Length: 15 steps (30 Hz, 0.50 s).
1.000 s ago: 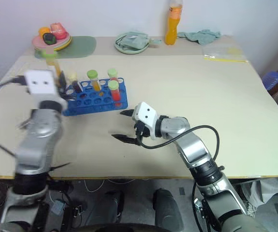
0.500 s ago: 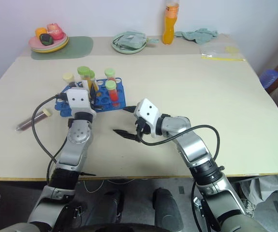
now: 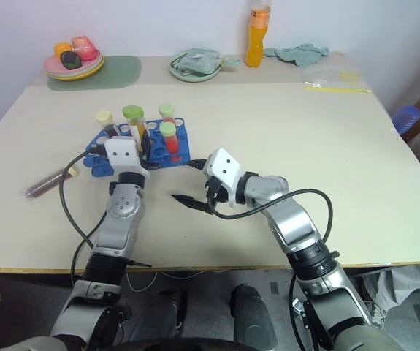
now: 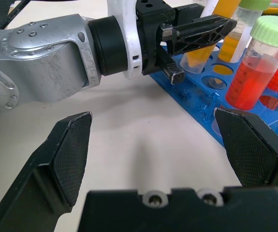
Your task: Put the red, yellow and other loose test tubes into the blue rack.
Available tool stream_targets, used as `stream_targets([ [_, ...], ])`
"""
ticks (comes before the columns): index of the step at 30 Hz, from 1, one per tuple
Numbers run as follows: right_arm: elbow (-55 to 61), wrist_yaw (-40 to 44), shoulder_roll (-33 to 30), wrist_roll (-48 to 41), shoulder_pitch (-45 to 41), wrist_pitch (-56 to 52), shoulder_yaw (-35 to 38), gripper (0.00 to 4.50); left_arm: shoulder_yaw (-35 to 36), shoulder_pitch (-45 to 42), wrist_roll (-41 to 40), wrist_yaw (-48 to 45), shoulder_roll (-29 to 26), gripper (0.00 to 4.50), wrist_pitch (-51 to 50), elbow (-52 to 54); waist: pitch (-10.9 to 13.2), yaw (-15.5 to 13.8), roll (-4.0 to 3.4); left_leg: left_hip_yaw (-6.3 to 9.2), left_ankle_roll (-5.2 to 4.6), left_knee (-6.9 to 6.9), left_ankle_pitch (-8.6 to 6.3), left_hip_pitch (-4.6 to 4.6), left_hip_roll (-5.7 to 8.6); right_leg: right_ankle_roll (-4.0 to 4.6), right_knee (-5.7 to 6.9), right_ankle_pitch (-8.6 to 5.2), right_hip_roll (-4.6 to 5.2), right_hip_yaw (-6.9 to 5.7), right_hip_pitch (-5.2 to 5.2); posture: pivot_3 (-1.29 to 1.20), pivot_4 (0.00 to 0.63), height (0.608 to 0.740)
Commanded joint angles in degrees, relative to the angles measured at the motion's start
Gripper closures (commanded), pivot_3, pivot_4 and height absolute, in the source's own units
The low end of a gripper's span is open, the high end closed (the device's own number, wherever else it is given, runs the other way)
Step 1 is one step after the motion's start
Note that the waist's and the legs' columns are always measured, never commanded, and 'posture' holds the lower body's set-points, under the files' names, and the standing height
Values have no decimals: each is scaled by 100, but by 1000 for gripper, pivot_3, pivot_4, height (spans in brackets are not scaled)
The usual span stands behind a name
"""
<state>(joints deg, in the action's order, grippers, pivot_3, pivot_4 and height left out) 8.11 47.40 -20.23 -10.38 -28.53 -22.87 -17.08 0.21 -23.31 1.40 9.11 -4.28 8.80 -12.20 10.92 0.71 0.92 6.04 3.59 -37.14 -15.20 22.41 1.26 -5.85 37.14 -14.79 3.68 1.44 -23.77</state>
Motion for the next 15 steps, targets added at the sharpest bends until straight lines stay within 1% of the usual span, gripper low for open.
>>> stream_targets([
  [1, 212, -3, 58, -101, -39, 39, 64, 0, 45, -147, 158, 50, 19, 3352, 359, -278, 0, 0, 0, 0, 0, 0, 0, 0, 0, 0, 0, 0, 0, 0, 0, 0, 150, 740],
  [7, 237, -20, 82, -90, -60, 21, 56, 0, 28, -274, 295, 56, 58, 3352, 831, -783, 0, -5, 0, 1, 0, 0, 0, 0, 0, 0, 0, 0, -1, -1, 1, 0, 150, 740],
  [11, 265, -29, 82, -84, -66, 2, 70, 0, 21, -239, 268, -57, 52, 3352, 911, -858, 0, -8, 0, 2, 0, -1, 0, -1, 0, 0, 0, 0, 0, -2, 2, 0, 150, 740],
  [14, 338, -42, 73, -102, -51, -44, 82, 0, 175, -14, -22, -237, 33, 2231, 950, -371, 0, -2, 0, 3, 0, -1, 0, 0, 0, 0, 1, 0, -1, -2, 2, 0, 150, 740],
  [15, 368, -50, 71, -108, -45, -62, 88, 0, 289, 111, -267, -344, 32, 1678, 822, -38, 0, 15, 0, 3, 0, -1, 0, 0, 0, 0, 0, 0, 0, -2, 1, 0, 150, 740],
])
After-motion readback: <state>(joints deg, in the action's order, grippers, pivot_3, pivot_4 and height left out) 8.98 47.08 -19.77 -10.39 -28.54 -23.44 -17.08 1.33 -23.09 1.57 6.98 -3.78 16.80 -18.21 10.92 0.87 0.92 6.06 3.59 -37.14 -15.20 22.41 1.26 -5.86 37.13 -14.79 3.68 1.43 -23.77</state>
